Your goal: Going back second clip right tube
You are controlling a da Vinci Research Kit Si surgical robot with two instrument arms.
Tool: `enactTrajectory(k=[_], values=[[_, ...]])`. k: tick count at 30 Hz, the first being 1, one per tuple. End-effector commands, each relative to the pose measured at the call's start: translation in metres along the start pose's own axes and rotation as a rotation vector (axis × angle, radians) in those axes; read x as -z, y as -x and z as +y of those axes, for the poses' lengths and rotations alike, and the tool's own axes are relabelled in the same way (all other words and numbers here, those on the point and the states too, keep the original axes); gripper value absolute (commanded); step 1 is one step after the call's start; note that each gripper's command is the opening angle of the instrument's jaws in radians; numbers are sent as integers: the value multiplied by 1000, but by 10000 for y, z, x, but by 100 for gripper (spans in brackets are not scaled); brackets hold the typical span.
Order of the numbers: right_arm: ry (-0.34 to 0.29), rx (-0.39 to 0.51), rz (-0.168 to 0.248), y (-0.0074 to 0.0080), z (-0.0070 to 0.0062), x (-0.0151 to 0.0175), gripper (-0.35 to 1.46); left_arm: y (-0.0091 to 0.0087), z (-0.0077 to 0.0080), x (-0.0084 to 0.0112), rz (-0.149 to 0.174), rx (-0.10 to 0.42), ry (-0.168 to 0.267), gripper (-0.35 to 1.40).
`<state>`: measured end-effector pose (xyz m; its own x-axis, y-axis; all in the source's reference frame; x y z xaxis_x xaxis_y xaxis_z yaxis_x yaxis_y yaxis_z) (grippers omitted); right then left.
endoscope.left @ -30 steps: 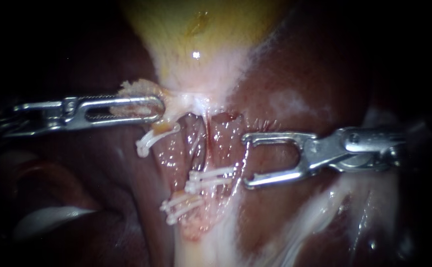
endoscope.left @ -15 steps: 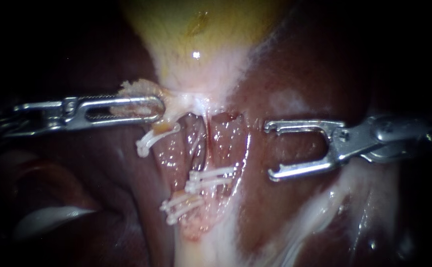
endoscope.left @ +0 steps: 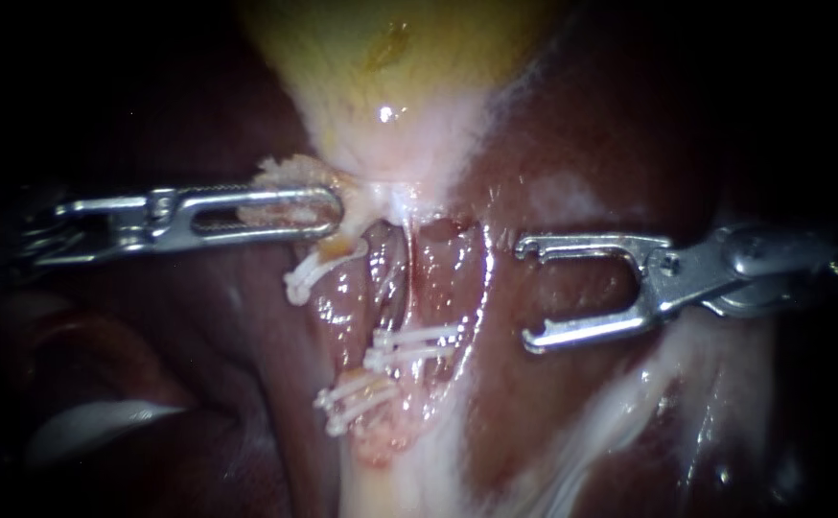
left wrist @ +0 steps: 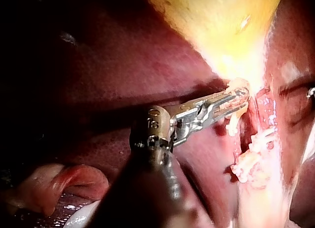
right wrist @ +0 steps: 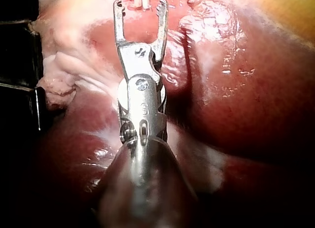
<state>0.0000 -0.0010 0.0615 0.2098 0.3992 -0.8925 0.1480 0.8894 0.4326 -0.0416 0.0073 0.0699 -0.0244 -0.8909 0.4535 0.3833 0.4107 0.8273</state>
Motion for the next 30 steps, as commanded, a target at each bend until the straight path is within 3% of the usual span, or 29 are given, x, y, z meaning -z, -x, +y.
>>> enactTrajectory(k=[1,8,30], values=[[0,0,0,0,0,0,50,-3,1,-5,9,-1,0,-35],[1,0,-1,-1,-1,-2,50,-15,15,-26,22,14,-1,-35],[2,0,0,-2,-1,-4,50,-17,19,-25,26,18,-2,-35]])
